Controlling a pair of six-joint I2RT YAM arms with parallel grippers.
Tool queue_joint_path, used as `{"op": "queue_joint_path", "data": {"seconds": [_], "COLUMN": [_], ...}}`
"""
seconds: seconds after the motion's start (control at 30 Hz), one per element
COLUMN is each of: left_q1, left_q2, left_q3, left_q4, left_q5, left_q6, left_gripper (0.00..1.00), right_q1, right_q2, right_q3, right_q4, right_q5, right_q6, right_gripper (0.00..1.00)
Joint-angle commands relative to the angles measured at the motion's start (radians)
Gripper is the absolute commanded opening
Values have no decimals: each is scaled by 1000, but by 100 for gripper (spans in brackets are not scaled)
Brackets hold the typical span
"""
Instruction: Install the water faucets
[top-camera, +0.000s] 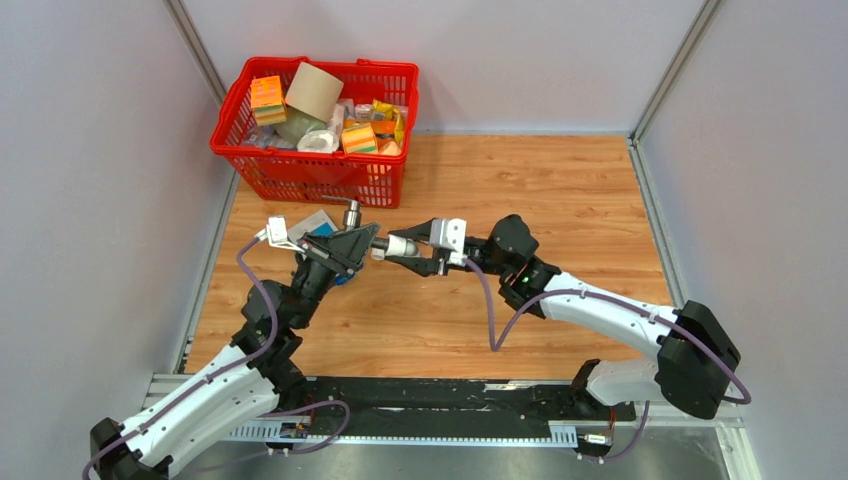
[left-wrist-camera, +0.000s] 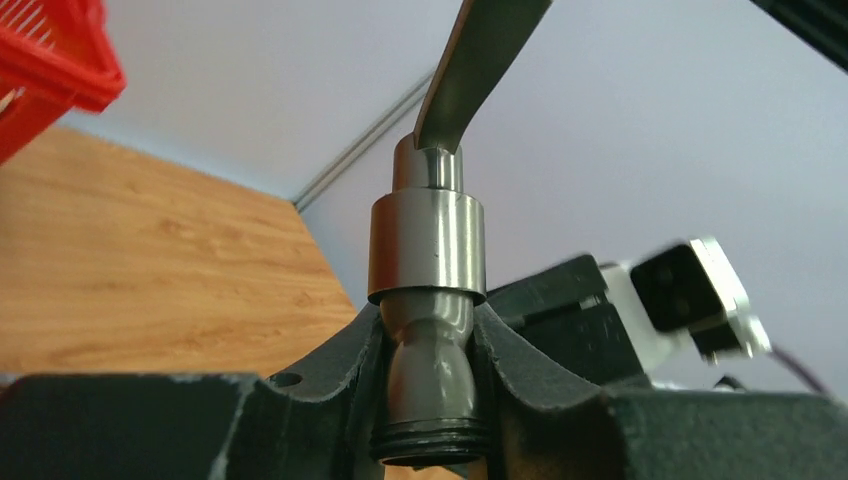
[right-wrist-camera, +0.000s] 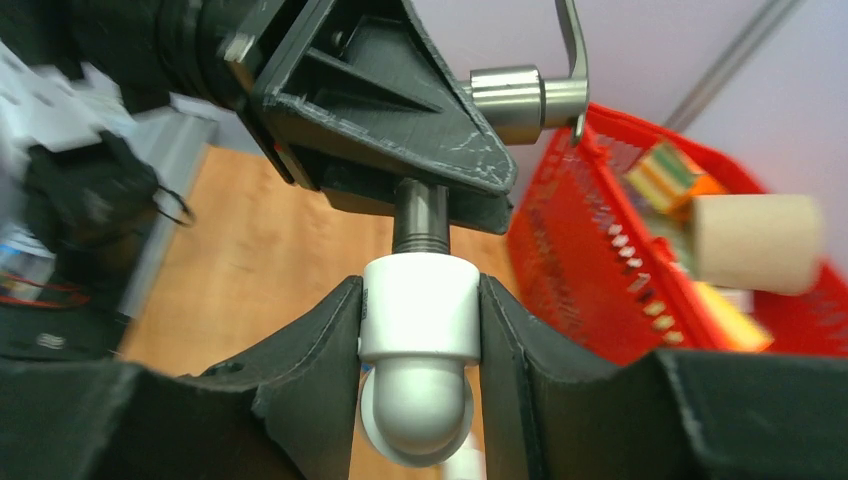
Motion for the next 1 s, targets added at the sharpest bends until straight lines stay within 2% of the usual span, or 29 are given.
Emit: {"op": "queue_joint_path", "data": {"seconds": [0.0, 0.17, 0.23, 0.37, 0.47, 0.5, 0.53, 0.63, 0.7, 0.8, 0.9, 0.97], "left_q1": [-1, -1, 0, -1, -1, -1, -1, -1, -1, -1, -1, -1], "left_q2": [-15, 6, 18, 40, 46, 44, 44, 38, 22, -18, -51, -48], "left_q3": [-50, -93, -114, -168, -167, -167, -165, -190, -197, -158, -60, 2], "left_q4": [381, 548, 611, 775, 763, 757, 746, 720, 641, 440, 105, -83], "left_q5": [170, 407, 467, 535, 538, 520, 465, 319, 102, -66, -241, -286], "left_q6": [385, 581, 627, 686, 698, 693, 678, 603, 533, 414, 186, 71], "left_gripper": [0, 0, 0, 0, 0, 0, 0, 0, 0, 0, 0, 0], "right_q1": [-67, -132, -150, -178, -185, -185, -187, -191, -191, -190, -184, -159], "right_q2": [-22, 41, 72, 148, 208, 211, 207, 156, 112, 32, -32, -66], "right_q3": [73, 119, 113, 128, 168, 165, 151, 105, 88, 58, 15, -31], "right_q4": [117, 204, 337, 540, 556, 563, 563, 469, 372, 249, 149, 120], "right_q5": [-215, -341, -364, -416, -447, -439, -421, -341, -295, -239, -179, -130], "right_q6": [446, 779, 923, 1207, 1301, 1297, 1268, 1092, 920, 663, 417, 241], "right_gripper": [0, 0, 0, 0, 0, 3, 17, 40, 62, 71, 78, 81]}}
